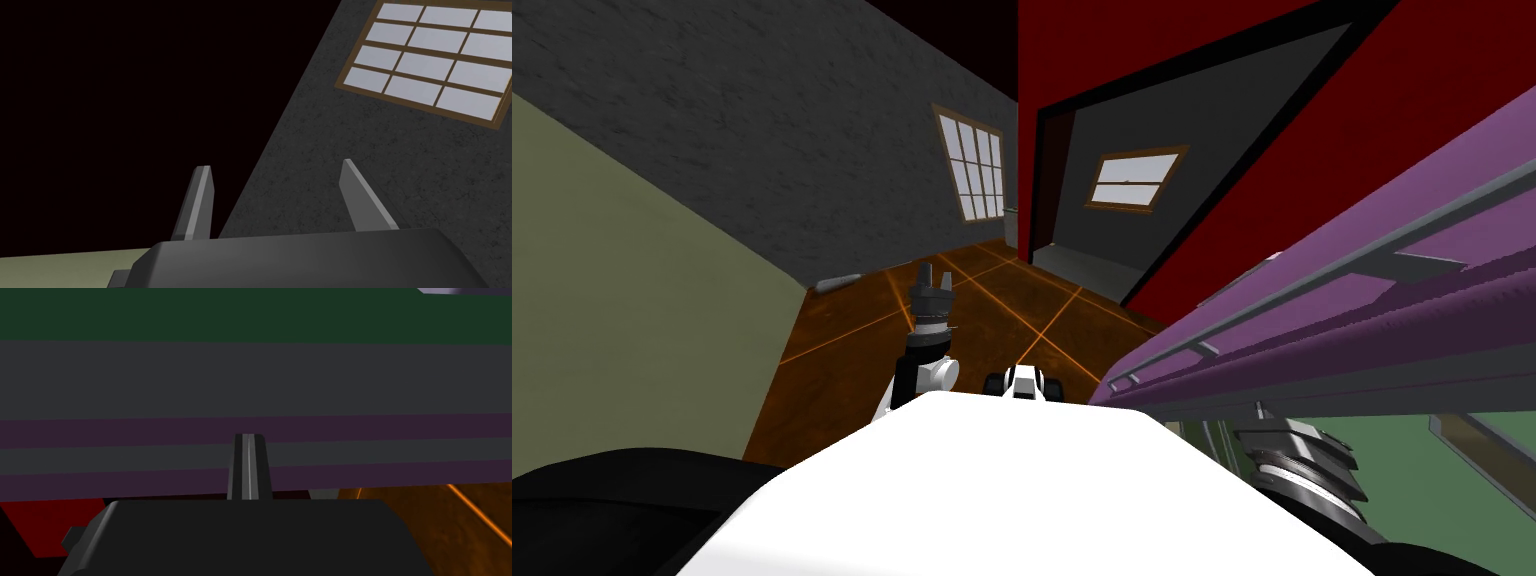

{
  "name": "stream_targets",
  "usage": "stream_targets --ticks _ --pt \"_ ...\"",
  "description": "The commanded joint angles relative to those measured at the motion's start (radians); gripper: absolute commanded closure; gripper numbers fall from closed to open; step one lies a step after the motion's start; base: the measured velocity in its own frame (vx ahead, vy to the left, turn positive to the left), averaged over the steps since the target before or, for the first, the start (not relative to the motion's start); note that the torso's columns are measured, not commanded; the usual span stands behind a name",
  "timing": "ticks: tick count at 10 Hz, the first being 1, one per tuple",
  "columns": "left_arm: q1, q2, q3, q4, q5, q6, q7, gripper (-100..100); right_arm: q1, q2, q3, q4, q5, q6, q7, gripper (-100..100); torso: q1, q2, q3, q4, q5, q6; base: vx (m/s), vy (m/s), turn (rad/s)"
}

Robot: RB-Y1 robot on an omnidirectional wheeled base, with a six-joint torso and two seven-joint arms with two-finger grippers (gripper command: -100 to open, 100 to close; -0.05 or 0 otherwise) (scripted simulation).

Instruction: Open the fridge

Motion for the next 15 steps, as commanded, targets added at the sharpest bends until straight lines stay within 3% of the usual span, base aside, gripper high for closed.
stream_targets --ticks 1,2,4,5,7,10,11,12,13,15 --pt "0.0 0.0 0.0 0.0 0.0 0.0 0.0 0 -0.079 -0.077 0.072 0.063 -0.019 0.019 -0.03 -100 0.005 0.01 0.009 0.002 -0.004 0.002 -0.089 0.133 0.063" --pt "0.0 0.0 0.0 0.0 0.0 0.0 0.0 0 -0.097 -0.108 0.072 0.092 -0.019 0.019 -0.056 -100 0.011 0.015 0.013 0.003 -0.003 0.006 -0.041 0.058 -0.001" --pt "0.0 0.0 0.0 0.0 0.0 0.0 0.0 0 -0.097 -0.108 0.072 0.149 -0.019 0.019 -0.091 -100 0.01 0.009 0.009 0.001 -0.004 0.007 0.0 -0.011 -0.002" --pt "0.0 0.0 0.0 0.0 0.0 0.0 0.0 0 -0.153 -0.157 0.122 0.188 -0.038 0.038 -0.125 -100 0.012 0.008 0.008 0.0 -0.004 0.007 -0.071 0.072 0.078" --pt "0.0 0.0 0.0 0.0 0.0 0.0 0.0 0 -0.194 -0.215 0.144 0.228 -0.038 0.038 -0.164 -100 0.02 0.013 0.011 0.002 -0.001 0.007 -0.063 0.089 0.015" --pt "0.0 0.0 0.0 0.0 0.0 0.0 0.0 0 -0.194 -0.215 0.144 0.298 -0.038 0.038 -0.182 -100 0.01 0.008 0.008 0.0 -0.004 0.007 -0.001 0.006 -0.002" --pt "0.0 0.0 0.0 0.0 0.0 0.0 0.0 0 -0.241 -0.266 0.191 0.335 -0.056 0.056 -0.24 -100 0.012 0.009 0.009 0.001 -0.004 0.007 -0.06 0.088 0.085" --pt "0.0 0.0 0.0 0.0 0.0 0.0 0.0 0 -0.268 -0.291 0.216 0.356 -0.056 0.056 -0.243 -100 0.019 0.012 0.011 0.002 -0.002 0.006 -0.085 0.121 0.041" --pt "0.0 0.0 0.0 0.0 0.0 0.0 0.0 0 -0.291 -0.323 0.216 0.392 -0.056 0.056 -0.274 -100 0.02 0.014 0.012 0.002 -0.001 0.007 -0.047 0.066 -0.013" --pt "0.0 0.0 0.0 0.0 0.0 0.0 0.0 0 -0.291 -0.323 0.216 0.448 -0.056 0.056 -0.274 -100 0.011 0.008 0.009 0.0 -0.004 0.007 -0.005 0.004 -0.003"
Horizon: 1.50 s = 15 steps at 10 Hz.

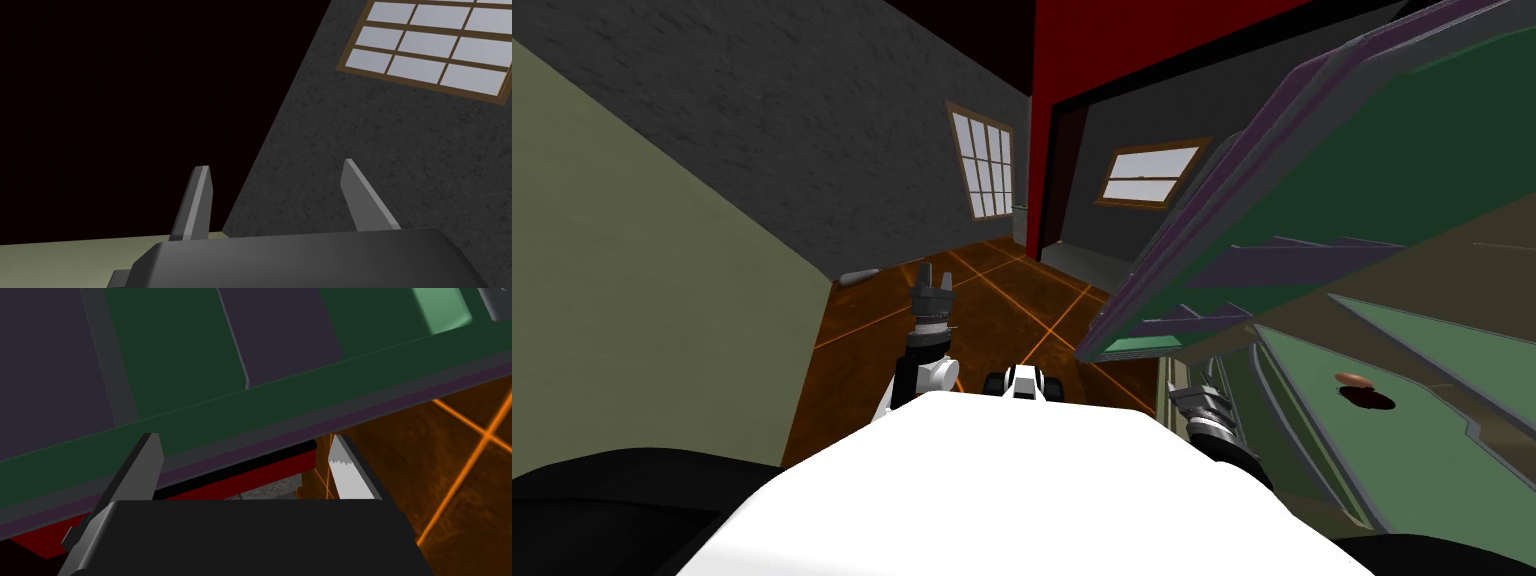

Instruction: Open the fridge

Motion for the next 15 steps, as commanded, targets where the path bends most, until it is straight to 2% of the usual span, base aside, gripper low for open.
stream_targets --ticks 1,2,3,5,6,7,8,10,11,12,13,14,15 --pt "0.0 0.0 0.0 0.0 0.0 0.0 0.0 0 -0.05 -0.053 0.052 0.076 -0.022 0.019 -0.062 -100 0.0 -0.001 0.0 0.0 0.0 0.0 -0.074 0.087 0.066" --pt "0.0 0.0 0.0 0.0 0.0 0.0 0.0 0 -0.081 -0.08 0.075 0.106 -0.022 0.019 -0.078 -100 0.007 0.003 0.002 0.001 0.001 -0.001 -0.077 0.109 0.05" --pt "0.0 0.0 0.0 0.0 0.0 0.0 0.0 0 -0.104 -0.111 0.075 0.14 -0.022 0.019 -0.093 -100 0.008 0.004 0.002 0.001 0.002 0.0 -0.038 0.06 0.0" --pt "0.0 0.0 0.0 0.0 0.0 0.0 0.0 0 -0.104 -0.112 0.075 0.194 -0.022 0.019 -0.093 -100 0.001 0.0 0.0 0.0 0.0 0.0 -0.002 0.011 -0.005" --pt "0.0 0.0 0.0 0.0 0.0 0.0 0.0 0 -0.153 -0.163 0.119 0.221 -0.04 0.038 -0.125 -100 0.0 0.0 0.0 0.0 0.0 0.0 -0.052 0.07 0.068" --pt "0.0 0.0 0.0 0.0 0.0 0.0 0.0 0 -0.179 -0.194 0.143 0.248 -0.04 0.038 -0.143 -100 0.006 0.003 0.002 0.001 0.001 -0.001 -0.077 0.107 0.049" --pt "0.0 0.0 0.0 0.0 0.0 0.0 0.0 0 -0.2 -0.219 0.147 0.266 -0.04 0.038 -0.153 -100 0.008 0.004 0.003 0.001 0.002 0.0 -0.046 0.073 -0.002" --pt "0.0 0.0 0.0 0.0 0.0 0.0 0.0 0 -0.2 -0.219 0.147 0.328 -0.04 0.038 -0.184 -100 0.001 0.0 0.0 0.0 0.0 0.0 -0.007 0.015 -0.003" --pt "0.0 0.0 0.0 0.0 0.0 0.0 0.0 0 -0.2 -0.219 0.147 0.343 -0.04 0.038 -0.184 -100 0.0 0.0 0.0 0.0 0.0 0.0 0.005 -0.011 0.001" --pt "0.0 0.0 0.0 0.0 0.0 0.0 0.0 0 -0.248 -0.274 0.192 0.376 -0.059 0.057 -0.225 -100 0.001 0.0 0.0 0.0 0.0 0.0 -0.034 0.067 0.069" --pt "0.0 0.0 0.0 0.0 0.0 0.0 0.0 0 -0.277 -0.301 0.219 0.411 -0.059 0.057 -0.257 -100 0.007 0.003 0.002 0.001 0.002 -0.001 -0.069 0.119 0.049" --pt "0.0 0.0 0.0 0.0 0.0 0.0 0.0 0 -0.297 -0.327 0.219 0.442 -0.059 0.057 -0.275 -100 0.009 0.005 0.003 0.001 0.003 0.0 -0.053 0.083 -0.006" --pt "0.0 0.0 0.0 0.0 0.0 0.0 0.0 0 -0.297 -0.327 0.219 0.473 -0.059 0.057 -0.275 -100 0.005 0.003 0.002 0.001 0.002 0.0 -0.025 0.029 -0.008"
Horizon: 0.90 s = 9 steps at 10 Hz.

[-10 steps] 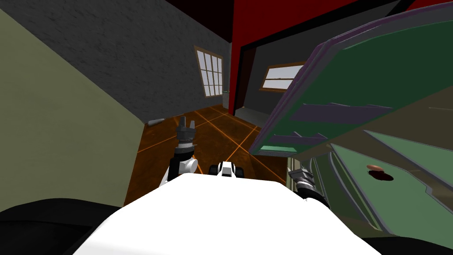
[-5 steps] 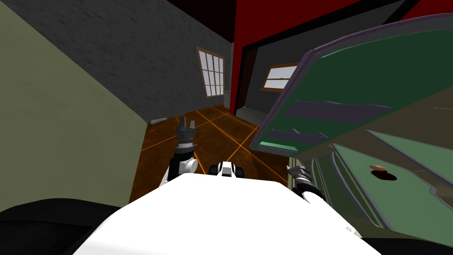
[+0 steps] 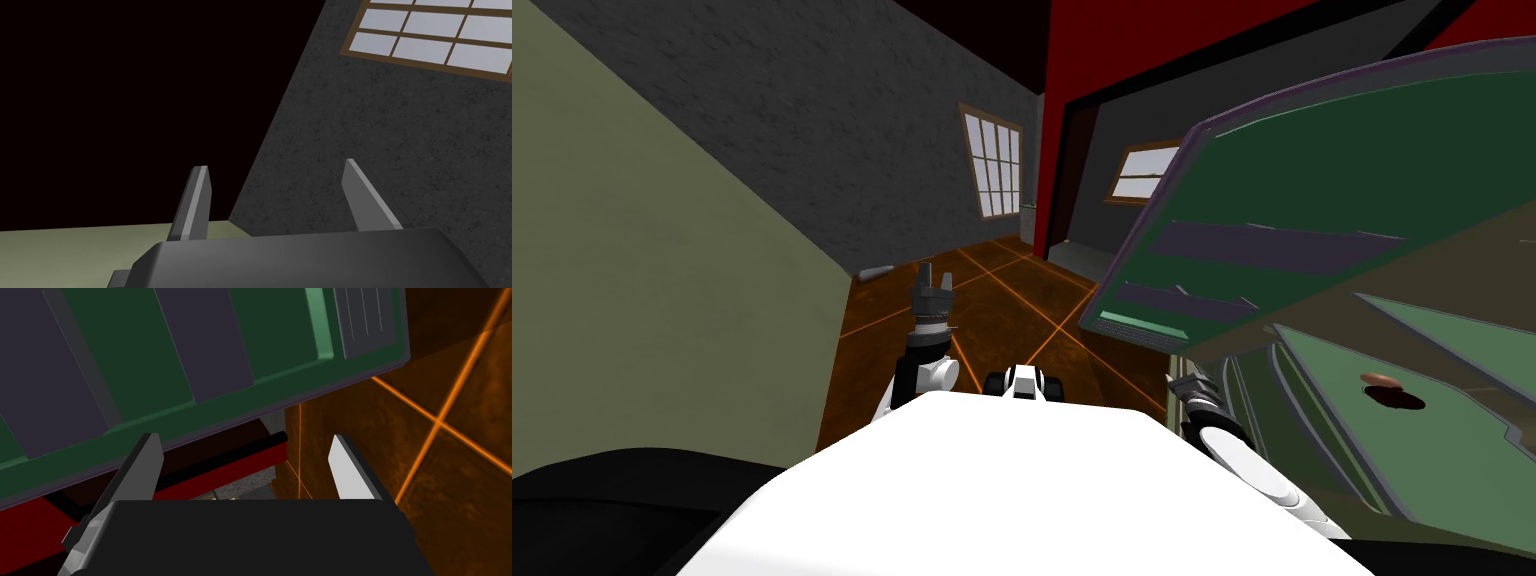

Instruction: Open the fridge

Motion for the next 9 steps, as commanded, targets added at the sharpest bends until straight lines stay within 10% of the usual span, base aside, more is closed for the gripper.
stream_targets --ticks 1,9 --pt "0.0 0.0 0.0 0.0 0.0 0.0 0.0 0 -0.019 -0.016 0.005 0.069 -0.011 -0.001 -0.005 -100 -0.005 -0.002 -0.001 -0.001 -0.002 0.0 -0.008 -0.001 0.001" --pt "0.0 0.0 0.0 0.0 0.0 0.0 0.0 0 -0.205 -0.227 0.149 0.285 -0.049 0.037 -0.178 -100 0.003 0.001 0.001 0.0 0.001 0.0 -0.045 0.066 0.027"
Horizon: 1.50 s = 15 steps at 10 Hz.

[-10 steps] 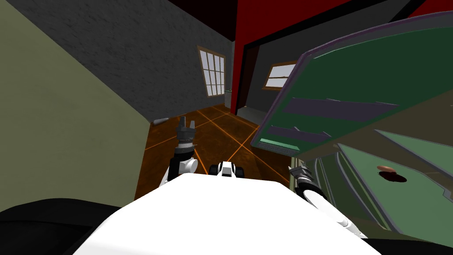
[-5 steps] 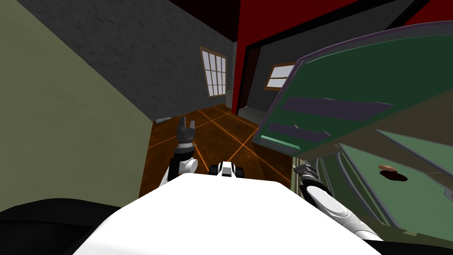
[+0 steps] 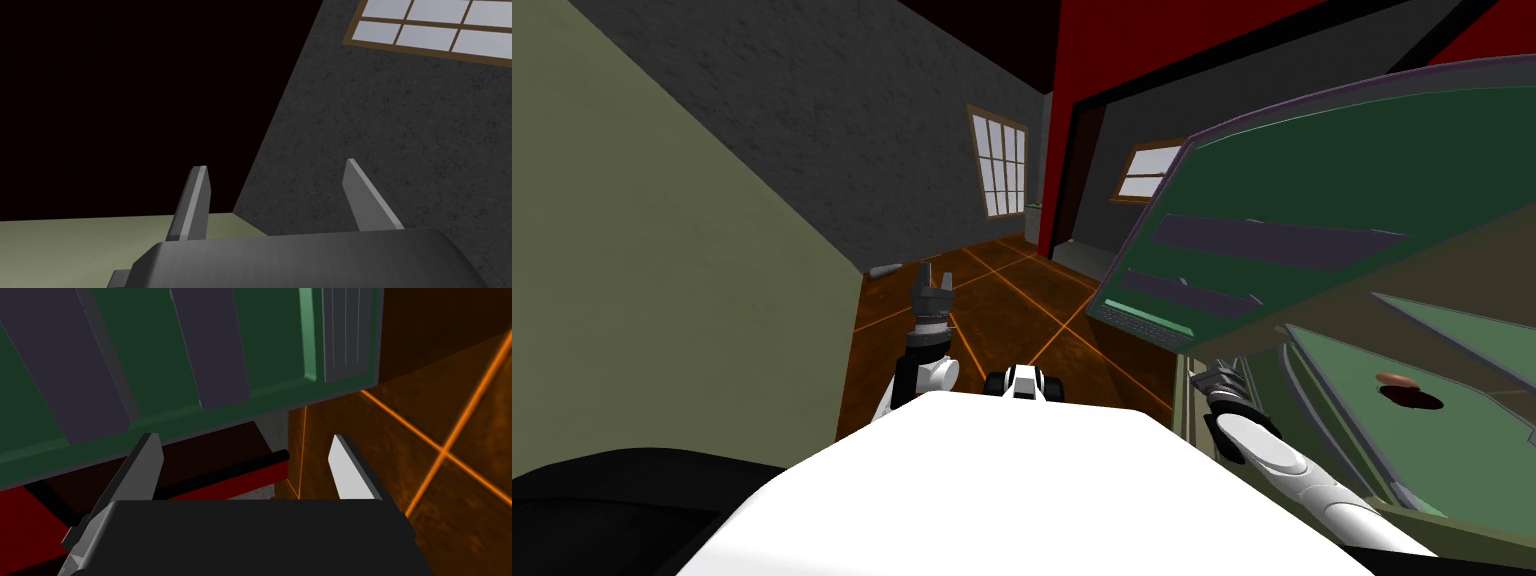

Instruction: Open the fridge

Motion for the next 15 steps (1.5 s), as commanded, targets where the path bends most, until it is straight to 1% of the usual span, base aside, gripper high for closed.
stream_targets --ticks 1,3,4,5,6,7,9,10,11,12,13,14,15 --pt "0.0 0.0 0.0 0.0 0.0 0.0 0.0 0 -0.058 -0.054 0.026 0.074 0.02 -0.003 -0.06 -100 -0.003 -0.003 -0.002 -0.001 -0.001 0.0 -0.005 0.03 -0.009" --pt "0.0 0.0 0.0 0.0 0.0 0.0 0.0 0 -0.058 -0.054 0.026 0.119 0.02 -0.003 -0.06 -100 -0.008 -0.006 -0.003 -0.002 -0.003 0.0 0.007 -0.004 0.003" --pt "0.0 0.0 0.0 0.0 0.0 0.0 0.0 0 -0.058 -0.054 0.026 0.132 0.02 -0.003 -0.06 -100 -0.007 -0.004 -0.003 -0.001 -0.003 0.0 0.005 -0.012 0.0" --pt "0.0 0.0 0.0 0.0 0.0 0.0 0.0 0 -0.117 -0.104 0.08 0.186 0.002 0.016 -0.121 -100 -0.005 -0.003 -0.002 -0.001 -0.002 0.0 -0.064 0.079 0.07" --pt "0.0 0.0 0.0 0.0 0.0 0.0 0.0 0 -0.155 -0.124 0.098 0.221 0.002 0.016 -0.141 -100 0.001 0.0 0.0 0.0 0.0 -0.001 -0.086 0.125 0.047" --pt "0.0 0.0 0.0 0.0 0.0 0.0 0.0 0 -0.155 -0.162 0.098 0.249 0.002 0.016 -0.151 -100 0.002 0.001 0.0 0.0 0.001 0.0 -0.043 0.081 -0.003" --pt "0.0 0.0 0.0 0.0 0.0 0.0 0.0 0 -0.155 -0.162 0.098 0.281 0.002 0.016 -0.151 -100 -0.008 -0.005 -0.003 -0.002 -0.003 0.0 -0.001 0.013 -0.006" --pt "0.0 0.0 0.0 0.0 0.0 0.0 0.0 0 -0.197 -0.213 0.143 0.311 -0.017 0.035 -0.193 -100 -0.009 -0.006 -0.004 -0.002 -0.004 0.0 -0.054 0.075 0.084" --pt "0.0 0.0 0.0 0.0 0.0 0.0 0.0 0 -0.219 -0.239 0.167 0.331 -0.017 0.035 -0.206 -100 -0.003 -0.002 -0.002 -0.001 -0.002 -0.001 -0.063 0.125 0.047" --pt "0.0 0.0 0.0 0.0 0.0 0.0 0.0 0 -0.238 -0.269 0.17 0.348 -0.017 0.035 -0.228 -100 0.001 -0.001 -0.001 0.0 0.0 0.0 -0.031 0.08 -0.016" --pt "0.0 0.0 0.0 0.0 0.0 0.0 0.0 0 -0.252 -0.269 0.17 0.382 -0.017 0.035 -0.242 -100 -0.003 -0.003 -0.002 -0.001 -0.001 0.0 -0.013 0.021 -0.008" --pt "0.0 0.0 0.0 0.0 0.0 0.0 0.0 0 -0.252 -0.269 0.17 0.392 -0.017 0.035 -0.242 -100 -0.008 -0.004 -0.002 -0.001 -0.003 0.0 -0.001 -0.009 0.002" --pt "0.0 0.0 0.0 0.0 0.0 0.0 0.0 0 -0.252 -0.269 0.17 0.413 -0.017 0.035 -0.242 -100 -0.009 -0.005 -0.003 -0.002 -0.004 0.0 0.004 -0.017 0.003"
